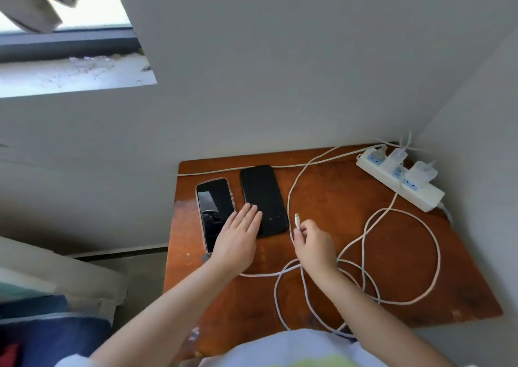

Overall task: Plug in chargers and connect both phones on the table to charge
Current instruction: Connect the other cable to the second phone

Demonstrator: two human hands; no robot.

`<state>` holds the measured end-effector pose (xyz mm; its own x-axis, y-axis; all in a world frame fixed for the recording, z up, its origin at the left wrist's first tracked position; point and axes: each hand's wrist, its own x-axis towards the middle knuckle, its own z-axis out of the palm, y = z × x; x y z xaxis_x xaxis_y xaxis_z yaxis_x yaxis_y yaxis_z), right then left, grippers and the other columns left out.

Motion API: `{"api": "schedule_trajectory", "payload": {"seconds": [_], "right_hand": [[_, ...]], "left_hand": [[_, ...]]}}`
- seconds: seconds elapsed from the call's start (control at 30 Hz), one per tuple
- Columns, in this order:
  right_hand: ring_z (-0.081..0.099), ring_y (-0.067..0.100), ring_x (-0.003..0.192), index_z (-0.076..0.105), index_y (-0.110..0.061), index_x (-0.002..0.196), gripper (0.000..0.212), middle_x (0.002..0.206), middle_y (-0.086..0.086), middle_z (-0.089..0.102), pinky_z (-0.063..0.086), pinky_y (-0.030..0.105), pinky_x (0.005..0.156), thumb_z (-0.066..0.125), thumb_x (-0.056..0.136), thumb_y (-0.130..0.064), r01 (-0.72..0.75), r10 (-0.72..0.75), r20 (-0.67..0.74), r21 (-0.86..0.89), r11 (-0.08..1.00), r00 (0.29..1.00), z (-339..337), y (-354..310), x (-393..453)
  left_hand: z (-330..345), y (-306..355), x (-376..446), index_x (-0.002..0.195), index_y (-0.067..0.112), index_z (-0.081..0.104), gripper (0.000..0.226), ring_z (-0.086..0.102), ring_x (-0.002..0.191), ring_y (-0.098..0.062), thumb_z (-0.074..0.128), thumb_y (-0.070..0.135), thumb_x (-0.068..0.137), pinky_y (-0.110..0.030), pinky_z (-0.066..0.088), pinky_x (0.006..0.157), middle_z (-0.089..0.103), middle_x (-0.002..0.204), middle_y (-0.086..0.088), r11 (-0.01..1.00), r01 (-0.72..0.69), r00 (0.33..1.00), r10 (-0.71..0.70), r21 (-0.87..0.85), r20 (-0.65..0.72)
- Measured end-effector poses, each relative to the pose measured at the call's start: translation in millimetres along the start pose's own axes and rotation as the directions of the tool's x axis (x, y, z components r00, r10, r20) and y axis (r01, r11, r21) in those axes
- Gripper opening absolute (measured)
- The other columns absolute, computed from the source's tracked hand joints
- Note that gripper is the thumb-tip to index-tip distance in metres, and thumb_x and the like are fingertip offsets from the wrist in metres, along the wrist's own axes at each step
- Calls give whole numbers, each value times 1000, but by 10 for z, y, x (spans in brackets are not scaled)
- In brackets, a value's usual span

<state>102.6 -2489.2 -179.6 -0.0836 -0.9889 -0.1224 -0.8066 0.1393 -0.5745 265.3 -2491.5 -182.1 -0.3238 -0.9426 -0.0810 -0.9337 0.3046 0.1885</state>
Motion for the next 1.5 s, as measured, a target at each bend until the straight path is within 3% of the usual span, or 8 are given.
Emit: {"api": "schedule_trajectory", "payload": {"seconds": [0.07, 0.2, 0.3, 0.47, 0.6, 0.83, 1.0, 1.5], "right_hand": [[56, 12, 68, 59, -8, 103, 20, 87, 8, 68, 39, 15, 52, 46, 95, -21, 57, -57, 15, -23, 998, 998, 7, 25, -3], [58, 17, 73, 60, -7, 104, 21, 89, 9, 68, 37, 22, 64, 45, 96, -19, 129, -128, 14, -23, 991, 992, 36, 110, -30], [59, 20, 73, 61, -6, 102, 21, 87, 10, 68, 35, 23, 63, 45, 96, -17, 151, -151, -8, 4, 988, 988, 52, 219, -44], [61, 25, 73, 61, -4, 97, 27, 85, 11, 68, 40, 28, 71, 39, 97, -20, 267, -267, 0, -29, 963, 964, 93, 376, -128], [61, 24, 60, 63, -2, 93, 31, 76, 11, 68, 39, 27, 63, 39, 96, -21, 272, -273, -24, -35, 962, 962, 67, 362, -132], [60, 26, 49, 63, 1, 81, 4, 63, 13, 66, 50, 37, 56, 62, 84, -2, 306, -308, -88, -33, 951, 947, 34, 351, -132], [60, 20, 44, 65, -1, 74, 15, 56, 8, 65, 53, 35, 49, 78, 68, -1, 358, -362, -120, -53, 932, 924, 15, 371, -134], [57, 25, 41, 63, 2, 66, 17, 54, 13, 63, 50, 31, 46, 76, 63, 12, 282, -290, -252, -68, 957, 923, 56, 391, -142]], "left_hand": [[-70, -53, 312, 143, 15, -1, 70, -13, 139, -20, 43, 3, 90, -34, -7, 110, -4, 154, -5, 981, -145, 982, 127, 132, 137], [-137, -37, 732, 143, 15, -2, 86, -7, 140, -23, 58, 7, 83, -42, 6, 112, -6, 154, -6, 779, -512, 800, 279, 362, 531], [-187, -14, 880, 143, 15, 2, 84, -1, 140, -21, 59, 7, 82, -40, 7, 112, 0, 155, -6, 671, -620, 742, 333, 407, 582], [-283, 19, 1001, 143, 15, 4, 88, -1, 140, -21, 65, 14, 80, -37, 3, 113, 2, 155, -6, 600, -694, 681, 368, 398, 633], [-309, 145, 1052, 143, 13, 6, 96, 4, 140, -23, 73, 17, 73, -37, 5, 113, 8, 154, -8, 575, -730, 631, 359, 370, 688], [-350, 193, 1101, 142, 8, 14, 97, 15, 138, -28, 77, 20, 69, -35, 10, 113, 18, 151, -14, 596, -735, 616, 389, 323, 685], [-385, 142, 1094, 142, 9, 14, 97, 16, 138, -28, 76, 27, 69, -36, 14, 112, 20, 151, -13, 699, -660, 676, 392, 277, 624], [-264, 169, 1064, 141, 10, 17, 97, 20, 135, -29, 74, 37, 67, -37, 25, 108, 24, 149, -13, 799, -574, 757, 436, 177, 487]]}}
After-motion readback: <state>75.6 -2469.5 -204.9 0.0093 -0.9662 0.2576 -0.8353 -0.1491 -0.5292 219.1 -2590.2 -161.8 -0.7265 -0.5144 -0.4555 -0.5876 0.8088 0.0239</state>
